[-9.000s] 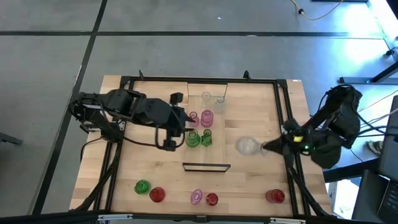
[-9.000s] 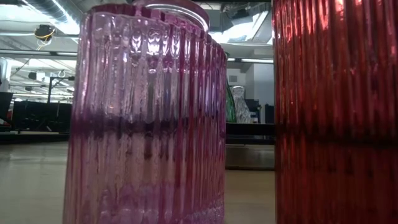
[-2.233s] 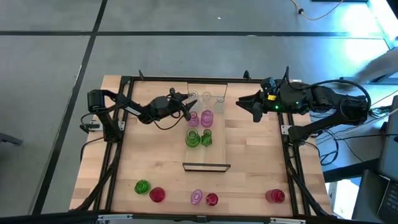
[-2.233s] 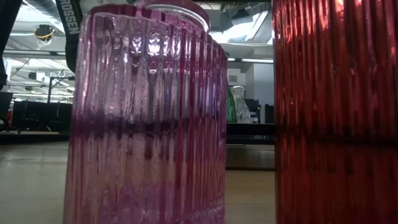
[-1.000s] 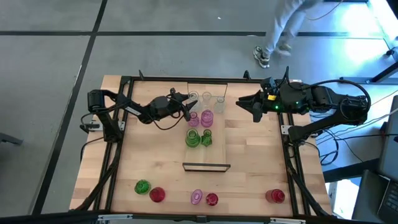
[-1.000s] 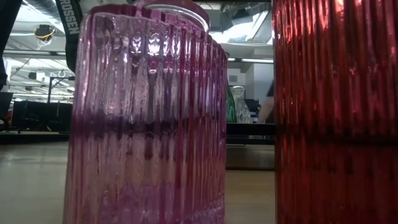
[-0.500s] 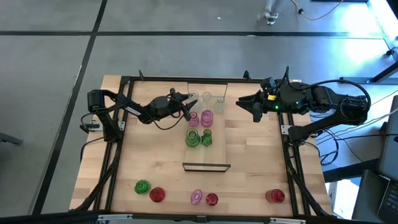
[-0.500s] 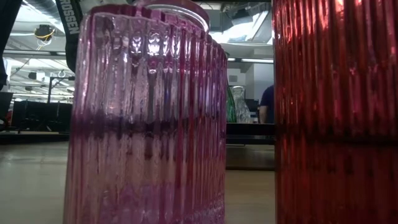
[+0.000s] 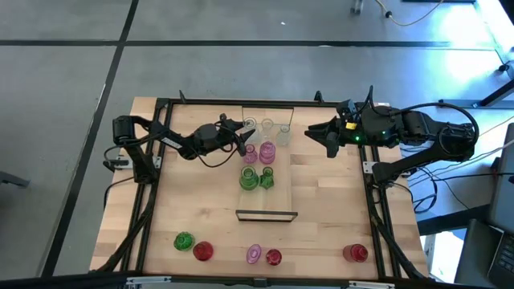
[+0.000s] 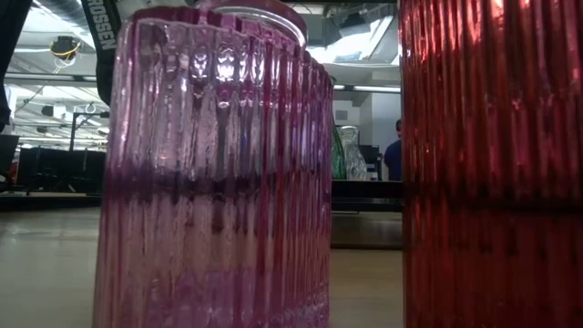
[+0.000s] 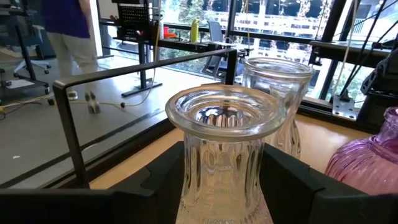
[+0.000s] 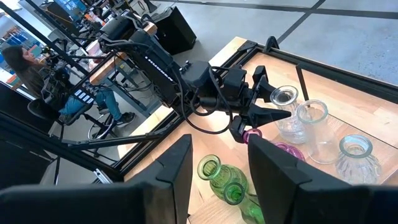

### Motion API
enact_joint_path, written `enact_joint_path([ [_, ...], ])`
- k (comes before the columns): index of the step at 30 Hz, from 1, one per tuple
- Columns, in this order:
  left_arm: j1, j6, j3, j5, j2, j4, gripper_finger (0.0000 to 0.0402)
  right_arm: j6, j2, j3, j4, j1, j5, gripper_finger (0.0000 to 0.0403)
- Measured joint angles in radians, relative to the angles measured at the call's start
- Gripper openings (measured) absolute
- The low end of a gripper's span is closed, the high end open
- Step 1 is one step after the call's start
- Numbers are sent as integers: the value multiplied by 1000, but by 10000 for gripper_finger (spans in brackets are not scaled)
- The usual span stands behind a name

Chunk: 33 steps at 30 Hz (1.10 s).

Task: Sort vases onto shelf
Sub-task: Put the transparent vase on the shelf aligned with the other transparent vases

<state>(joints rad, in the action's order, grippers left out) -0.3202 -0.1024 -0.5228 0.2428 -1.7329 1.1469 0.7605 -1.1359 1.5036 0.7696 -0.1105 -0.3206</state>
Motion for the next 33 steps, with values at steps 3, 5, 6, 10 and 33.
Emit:
enact_joint_path([
  [3, 0, 0, 0, -1, 0, -5, 181, 0, 0, 0, 0, 0, 0, 136],
  [5, 0, 0, 0, -1, 0, -6, 181, 0, 0, 0, 0, 0, 0, 136],
  [6, 0, 0, 0, -1, 0, -6, 181, 0, 0, 0, 0, 0, 0, 136],
  [10, 0, 0, 0, -1, 0, -7, 181, 0, 0, 0, 0, 0, 0, 136],
  [33, 7, -49, -1, 30, 0, -31, 181, 1, 0, 0, -1, 0, 18, 136],
])
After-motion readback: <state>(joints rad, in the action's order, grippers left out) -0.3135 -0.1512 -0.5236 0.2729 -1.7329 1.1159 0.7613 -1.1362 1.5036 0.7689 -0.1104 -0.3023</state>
